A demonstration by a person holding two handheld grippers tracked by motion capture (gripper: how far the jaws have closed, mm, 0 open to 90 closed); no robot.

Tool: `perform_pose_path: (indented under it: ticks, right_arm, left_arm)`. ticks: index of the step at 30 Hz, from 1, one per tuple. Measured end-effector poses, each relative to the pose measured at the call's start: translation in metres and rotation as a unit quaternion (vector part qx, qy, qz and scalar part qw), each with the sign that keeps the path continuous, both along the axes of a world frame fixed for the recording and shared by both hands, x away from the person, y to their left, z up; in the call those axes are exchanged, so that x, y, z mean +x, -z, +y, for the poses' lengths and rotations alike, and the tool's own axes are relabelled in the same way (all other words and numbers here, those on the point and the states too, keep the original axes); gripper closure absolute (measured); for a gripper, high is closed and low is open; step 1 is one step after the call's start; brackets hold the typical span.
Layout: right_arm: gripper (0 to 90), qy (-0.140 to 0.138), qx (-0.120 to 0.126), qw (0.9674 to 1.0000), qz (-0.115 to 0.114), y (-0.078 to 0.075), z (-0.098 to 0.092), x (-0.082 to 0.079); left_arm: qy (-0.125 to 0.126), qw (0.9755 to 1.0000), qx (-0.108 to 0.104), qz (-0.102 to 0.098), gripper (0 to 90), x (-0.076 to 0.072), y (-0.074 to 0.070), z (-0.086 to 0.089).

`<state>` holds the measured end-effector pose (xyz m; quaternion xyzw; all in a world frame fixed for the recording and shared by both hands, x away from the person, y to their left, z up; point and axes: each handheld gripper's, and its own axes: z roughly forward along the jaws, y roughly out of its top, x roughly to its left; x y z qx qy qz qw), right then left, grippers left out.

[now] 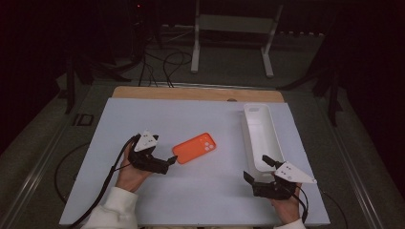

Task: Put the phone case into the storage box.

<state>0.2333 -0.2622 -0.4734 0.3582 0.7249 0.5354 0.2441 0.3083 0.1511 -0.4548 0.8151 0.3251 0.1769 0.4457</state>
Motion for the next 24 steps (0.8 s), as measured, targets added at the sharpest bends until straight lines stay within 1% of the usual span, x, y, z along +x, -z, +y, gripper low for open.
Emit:
perform_pose_path:
  ticks: [4,7,9,10,12,15,16,19,24]
  right_arm:
    - [8.6,0.000,0.000,1.0000,0.001,0.000,0.000,0.000]
    - [8.6,0.000,0.000,1.0000,0.001,0.000,0.000,0.000]
    - [8.6,0.000,0.000,1.0000,0.001,0.000,0.000,0.000]
    - [8.6,0.000,0.000,1.0000,0.001,0.000,0.000,0.000]
    - [8.6,0.000,0.000,1.0000,0.001,0.000,0.000,0.000]
    - [8.6,0.000,0.000,1.0000,0.000,0.000,0.000,0.000]
    - [8.6,0.000,0.000,1.0000,0.000,0.000,0.000,0.000]
    - [8.6,0.000,0.001,1.0000,-0.001,0.000,-0.001,0.000]
    - [8.7,0.000,0.001,1.0000,-0.001,0.000,-0.001,0.000]
  left_arm:
    - [0.006,0.9998,0.019,0.003,0.0,0.004,0.000,-0.004]
    - [0.007,0.9996,0.026,0.005,0.0,0.006,-0.001,-0.006]
    - [0.007,0.9996,0.026,0.005,0.0,0.006,-0.001,-0.006]
    - [0.015,0.9985,0.053,0.005,0.0,0.009,-0.002,-0.012]
    - [0.020,0.9978,0.064,0.004,0.0,0.011,-0.003,-0.017]
    - [0.021,0.9977,0.065,0.004,0.0,0.011,-0.003,-0.019]
    - [0.022,0.9979,0.061,0.008,0.0,0.015,-0.003,-0.022]
    - [0.022,0.9976,0.064,0.012,0.0,0.018,-0.002,-0.025]
    - [0.026,0.9964,0.078,0.019,0.0,0.022,0.001,-0.028]
